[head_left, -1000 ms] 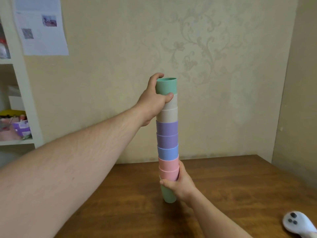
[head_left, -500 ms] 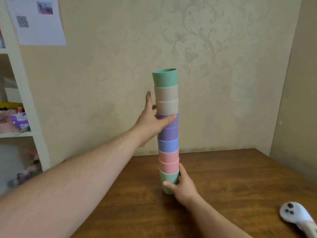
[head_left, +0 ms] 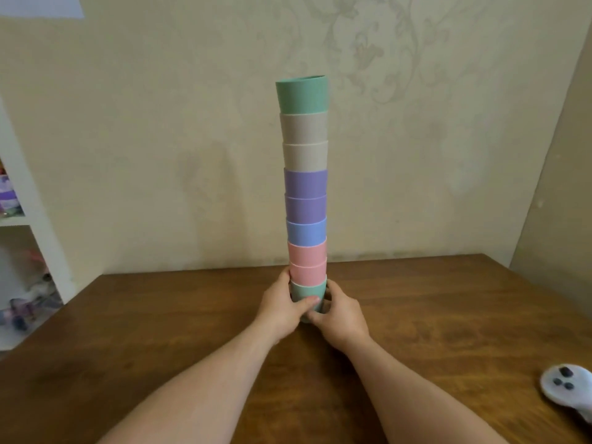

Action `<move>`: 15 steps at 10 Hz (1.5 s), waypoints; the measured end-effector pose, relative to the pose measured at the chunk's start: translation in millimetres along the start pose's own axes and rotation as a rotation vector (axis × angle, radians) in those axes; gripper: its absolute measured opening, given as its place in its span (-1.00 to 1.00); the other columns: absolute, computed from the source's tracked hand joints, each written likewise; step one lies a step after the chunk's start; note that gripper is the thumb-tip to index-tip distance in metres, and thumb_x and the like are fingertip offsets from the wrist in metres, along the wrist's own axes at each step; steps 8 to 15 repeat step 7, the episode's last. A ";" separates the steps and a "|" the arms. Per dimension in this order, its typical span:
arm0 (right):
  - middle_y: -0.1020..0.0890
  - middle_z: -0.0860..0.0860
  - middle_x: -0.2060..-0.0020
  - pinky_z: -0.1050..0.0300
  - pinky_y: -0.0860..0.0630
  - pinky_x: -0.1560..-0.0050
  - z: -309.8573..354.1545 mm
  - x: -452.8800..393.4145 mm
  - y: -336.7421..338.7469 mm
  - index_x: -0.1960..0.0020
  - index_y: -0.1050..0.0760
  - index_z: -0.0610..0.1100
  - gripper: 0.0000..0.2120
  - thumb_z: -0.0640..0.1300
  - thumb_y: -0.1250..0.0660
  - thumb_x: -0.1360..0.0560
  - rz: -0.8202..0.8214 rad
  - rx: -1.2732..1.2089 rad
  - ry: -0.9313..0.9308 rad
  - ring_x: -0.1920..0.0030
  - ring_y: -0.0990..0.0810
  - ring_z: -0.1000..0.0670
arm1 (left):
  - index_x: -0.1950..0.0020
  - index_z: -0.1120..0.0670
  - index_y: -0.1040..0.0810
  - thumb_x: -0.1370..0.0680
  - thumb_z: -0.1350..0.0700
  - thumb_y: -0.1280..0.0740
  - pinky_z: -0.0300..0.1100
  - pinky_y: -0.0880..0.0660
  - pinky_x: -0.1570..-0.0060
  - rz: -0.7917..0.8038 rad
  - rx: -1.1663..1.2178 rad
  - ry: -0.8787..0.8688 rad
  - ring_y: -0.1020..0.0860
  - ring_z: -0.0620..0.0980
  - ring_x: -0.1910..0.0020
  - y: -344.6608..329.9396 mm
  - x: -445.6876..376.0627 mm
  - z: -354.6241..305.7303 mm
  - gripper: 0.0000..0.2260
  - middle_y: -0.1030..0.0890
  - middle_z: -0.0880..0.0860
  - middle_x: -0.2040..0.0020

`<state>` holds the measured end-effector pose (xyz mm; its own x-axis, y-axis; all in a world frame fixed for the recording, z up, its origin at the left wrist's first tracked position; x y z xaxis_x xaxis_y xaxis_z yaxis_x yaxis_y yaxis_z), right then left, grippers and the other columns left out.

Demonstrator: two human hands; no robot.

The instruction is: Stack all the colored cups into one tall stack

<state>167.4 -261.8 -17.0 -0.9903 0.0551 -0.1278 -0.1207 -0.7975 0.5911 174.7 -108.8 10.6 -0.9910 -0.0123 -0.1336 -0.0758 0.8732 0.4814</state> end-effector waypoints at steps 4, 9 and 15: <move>-0.67 0.13 -0.30 -0.29 -0.22 -0.58 -11.5 -52.0 -22.2 -0.55 -0.26 0.24 -0.31 0.41 -0.31 -0.49 -0.026 0.185 -0.018 -0.39 -0.57 -0.02 | -0.68 -0.04 -0.30 -0.55 0.00 -0.60 -0.04 -0.50 -0.43 0.025 -0.129 -0.068 -0.56 0.05 -0.47 -4.4 -61.8 18.0 -0.22 -0.57 0.02 -0.53; -0.21 -0.04 -0.72 -0.14 -0.08 -0.69 -14.1 -27.4 -8.2 -0.76 0.04 -0.02 -0.08 0.27 -0.35 -0.61 0.153 0.267 -0.117 -0.71 -0.13 -0.14 | -0.79 -0.02 0.25 -0.68 -0.09 -0.41 0.02 -0.35 -0.62 0.091 -0.128 0.093 -0.38 0.05 -0.66 -10.4 -28.4 54.8 -0.05 -0.32 -0.03 -0.74; -0.21 -0.04 -0.72 -0.14 -0.08 -0.69 -14.1 -27.4 -8.2 -0.76 0.04 -0.02 -0.08 0.27 -0.35 -0.61 0.153 0.267 -0.117 -0.71 -0.13 -0.14 | -0.79 -0.02 0.25 -0.68 -0.09 -0.41 0.02 -0.35 -0.62 0.091 -0.128 0.093 -0.38 0.05 -0.66 -10.4 -28.4 54.8 -0.05 -0.32 -0.03 -0.74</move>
Point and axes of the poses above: each hand's wrist, its own x-axis away from the middle knuckle, its own y-axis out of the back of the hand, z = x × y, the point moved 5 cm from there along -x, towards the middle knuckle
